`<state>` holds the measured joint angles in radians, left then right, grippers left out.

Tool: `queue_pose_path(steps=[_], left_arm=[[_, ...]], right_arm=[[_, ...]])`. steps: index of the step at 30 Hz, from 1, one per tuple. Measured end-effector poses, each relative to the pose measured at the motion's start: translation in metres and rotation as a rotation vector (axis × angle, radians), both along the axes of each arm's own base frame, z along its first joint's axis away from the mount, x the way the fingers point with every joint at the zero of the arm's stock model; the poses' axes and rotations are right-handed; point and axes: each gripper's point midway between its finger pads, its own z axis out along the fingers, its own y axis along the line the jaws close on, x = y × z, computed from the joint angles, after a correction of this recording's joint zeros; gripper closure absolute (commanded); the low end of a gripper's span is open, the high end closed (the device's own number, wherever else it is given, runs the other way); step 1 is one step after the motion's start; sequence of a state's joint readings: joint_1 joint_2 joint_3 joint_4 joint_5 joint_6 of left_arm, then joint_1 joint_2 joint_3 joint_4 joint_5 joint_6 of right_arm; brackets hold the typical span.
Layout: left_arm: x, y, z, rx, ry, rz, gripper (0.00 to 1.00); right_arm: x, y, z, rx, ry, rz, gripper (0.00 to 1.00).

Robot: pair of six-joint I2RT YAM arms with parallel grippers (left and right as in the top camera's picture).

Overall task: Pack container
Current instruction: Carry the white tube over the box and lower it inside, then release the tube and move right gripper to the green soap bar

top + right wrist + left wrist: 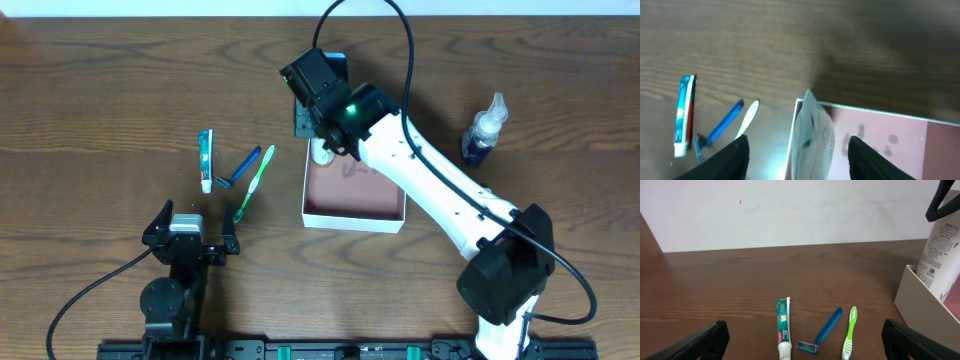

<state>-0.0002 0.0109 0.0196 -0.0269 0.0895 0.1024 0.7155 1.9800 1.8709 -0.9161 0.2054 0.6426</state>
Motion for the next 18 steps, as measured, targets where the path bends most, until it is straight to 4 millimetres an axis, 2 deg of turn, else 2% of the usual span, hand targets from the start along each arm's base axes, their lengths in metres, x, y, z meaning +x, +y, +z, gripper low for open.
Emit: queue_pose_path(steps=[2,5,7,9,10,13,16,18], left_arm=[[0.0,0.0,0.0,0.0,0.0,0.0,0.02],[0.0,0.0,0.0,0.0,0.0,0.0,0.02],[0.0,0.0,0.0,0.0,0.0,0.0,0.02],[0.0,0.0,0.0,0.0,0.001,0.0,0.02],[0.0,0.0,0.0,0.0,0.0,0.0,0.02],[0.0,0.0,0.0,0.0,0.0,0.0,0.02],[0.0,0.0,0.0,0.0,0.0,0.0,0.02],[0.0,0.0,0.0,0.0,0.0,0.0,0.02]], right_arm=[[-0.006,-0.004,0.012,-0.018,0.011,0.025,0.36],[-0.021,-0.019,0.047,-0.029,0.009,0.054,0.34],[-0.031,-0.037,0.08,-0.018,-0.014,0.049,0.26],[-0.044,-0.065,0.111,-0.013,-0.037,0.026,0.25],[-0.052,-0.086,0.126,-0.016,-0.042,0.0,0.25],[-0.072,-0.149,0.151,-0.047,-0.039,-0.115,0.25],[-0.085,-0.194,0.155,-0.091,-0.007,-0.223,0.25],[-0.088,-0.213,0.149,-0.116,0.022,-0.271,0.25]])
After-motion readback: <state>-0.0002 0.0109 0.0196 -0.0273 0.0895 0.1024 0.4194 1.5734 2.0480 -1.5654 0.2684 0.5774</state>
